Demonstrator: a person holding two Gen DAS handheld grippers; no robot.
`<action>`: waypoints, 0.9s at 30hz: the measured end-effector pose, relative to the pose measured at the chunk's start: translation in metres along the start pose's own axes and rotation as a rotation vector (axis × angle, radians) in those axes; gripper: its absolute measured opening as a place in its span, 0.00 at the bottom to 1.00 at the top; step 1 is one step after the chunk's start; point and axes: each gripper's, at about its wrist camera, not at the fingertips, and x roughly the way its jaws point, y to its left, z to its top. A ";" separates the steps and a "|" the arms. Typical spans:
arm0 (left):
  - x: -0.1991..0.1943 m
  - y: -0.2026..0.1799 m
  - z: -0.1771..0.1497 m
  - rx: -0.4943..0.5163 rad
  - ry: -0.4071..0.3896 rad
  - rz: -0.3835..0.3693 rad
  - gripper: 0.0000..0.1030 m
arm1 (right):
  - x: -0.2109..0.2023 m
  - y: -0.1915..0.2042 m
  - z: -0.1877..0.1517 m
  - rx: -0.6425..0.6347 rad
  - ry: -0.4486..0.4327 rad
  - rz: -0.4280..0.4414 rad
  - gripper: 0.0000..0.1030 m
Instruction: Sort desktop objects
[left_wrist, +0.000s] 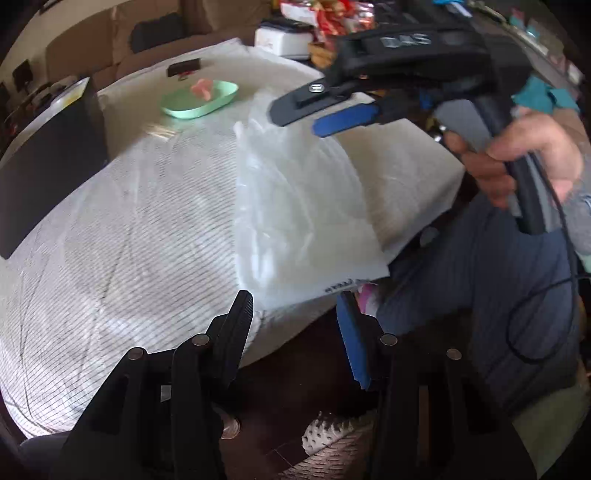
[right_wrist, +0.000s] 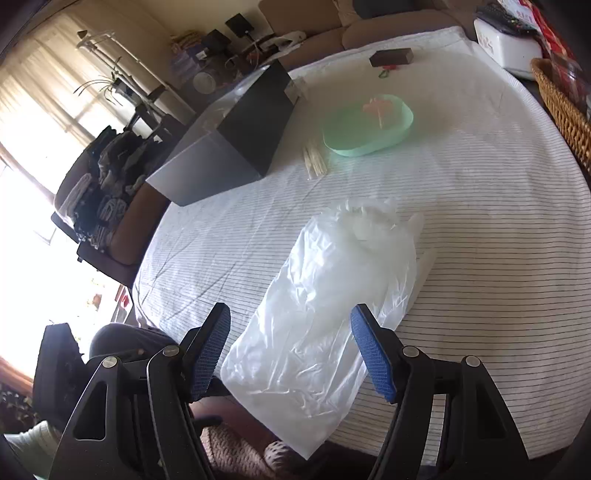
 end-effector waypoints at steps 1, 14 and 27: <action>0.004 -0.003 -0.002 -0.001 0.016 -0.036 0.43 | 0.007 -0.005 0.002 0.015 0.014 0.004 0.68; 0.050 0.000 -0.002 -0.205 0.043 -0.248 0.43 | 0.043 -0.028 0.008 0.078 0.152 -0.021 0.70; 0.034 0.012 0.039 -0.232 -0.043 -0.392 0.43 | 0.024 -0.053 0.046 0.135 0.128 0.144 0.70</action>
